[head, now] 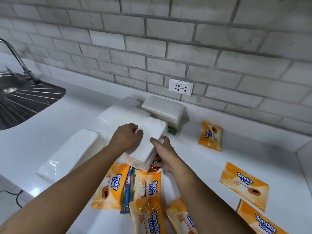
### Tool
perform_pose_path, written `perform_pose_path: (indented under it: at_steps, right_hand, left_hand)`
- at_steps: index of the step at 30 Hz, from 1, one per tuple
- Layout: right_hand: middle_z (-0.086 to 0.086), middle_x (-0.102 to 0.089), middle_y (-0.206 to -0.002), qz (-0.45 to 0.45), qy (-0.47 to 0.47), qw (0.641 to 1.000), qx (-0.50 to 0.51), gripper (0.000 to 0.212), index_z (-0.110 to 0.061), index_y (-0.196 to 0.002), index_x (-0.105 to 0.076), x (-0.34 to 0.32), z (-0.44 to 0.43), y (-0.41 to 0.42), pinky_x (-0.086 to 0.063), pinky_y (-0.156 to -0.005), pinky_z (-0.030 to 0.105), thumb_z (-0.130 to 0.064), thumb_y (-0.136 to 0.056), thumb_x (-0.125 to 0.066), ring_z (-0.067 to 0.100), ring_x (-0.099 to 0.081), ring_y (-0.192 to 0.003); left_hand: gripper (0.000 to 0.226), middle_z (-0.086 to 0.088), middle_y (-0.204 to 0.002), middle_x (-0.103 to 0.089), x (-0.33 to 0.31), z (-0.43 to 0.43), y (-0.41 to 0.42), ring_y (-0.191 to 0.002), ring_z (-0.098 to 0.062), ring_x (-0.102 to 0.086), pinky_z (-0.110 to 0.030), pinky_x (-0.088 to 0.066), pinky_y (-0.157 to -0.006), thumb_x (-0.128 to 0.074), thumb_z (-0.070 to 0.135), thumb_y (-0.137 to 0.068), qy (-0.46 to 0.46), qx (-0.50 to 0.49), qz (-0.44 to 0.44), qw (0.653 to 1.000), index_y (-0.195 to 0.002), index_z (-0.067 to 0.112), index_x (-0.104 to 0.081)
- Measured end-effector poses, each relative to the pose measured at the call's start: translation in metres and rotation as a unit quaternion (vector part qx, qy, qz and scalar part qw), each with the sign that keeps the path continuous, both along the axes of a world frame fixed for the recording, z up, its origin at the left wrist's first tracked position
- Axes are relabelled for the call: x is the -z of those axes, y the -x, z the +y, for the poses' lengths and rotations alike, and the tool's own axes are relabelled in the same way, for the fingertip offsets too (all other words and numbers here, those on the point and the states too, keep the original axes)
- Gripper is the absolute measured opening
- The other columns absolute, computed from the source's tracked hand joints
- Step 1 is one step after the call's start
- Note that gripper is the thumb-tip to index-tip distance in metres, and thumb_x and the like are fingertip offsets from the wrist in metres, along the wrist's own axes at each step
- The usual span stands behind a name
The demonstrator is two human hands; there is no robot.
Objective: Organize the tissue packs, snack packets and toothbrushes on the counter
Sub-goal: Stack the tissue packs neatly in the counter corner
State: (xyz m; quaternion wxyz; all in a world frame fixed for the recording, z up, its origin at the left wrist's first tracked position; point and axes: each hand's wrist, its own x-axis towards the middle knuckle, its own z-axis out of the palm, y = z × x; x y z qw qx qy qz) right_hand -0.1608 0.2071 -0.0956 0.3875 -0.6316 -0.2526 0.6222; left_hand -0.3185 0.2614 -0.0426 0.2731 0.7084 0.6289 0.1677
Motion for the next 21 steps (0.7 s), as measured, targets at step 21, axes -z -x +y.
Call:
perform_pose_path:
  at_steps: [21]
  right_hand:
    - [0.000,-0.068,-0.120,-0.028,-0.113,0.992,0.057,0.046,-0.043,-0.135,-0.047,-0.050,-0.010,-0.071,-0.058,-0.078,0.044,-0.044,-0.092,-0.063,0.028,-0.065,-0.106]
  left_hand:
    - [0.038,0.002,-0.117,-0.071,-0.038,-0.008,-0.051,-0.110,-0.017,-0.068,-0.027,-0.050,-0.095,-0.070,0.031,-0.097,0.041,0.003,-0.245,0.969,-0.134,0.025,-0.069]
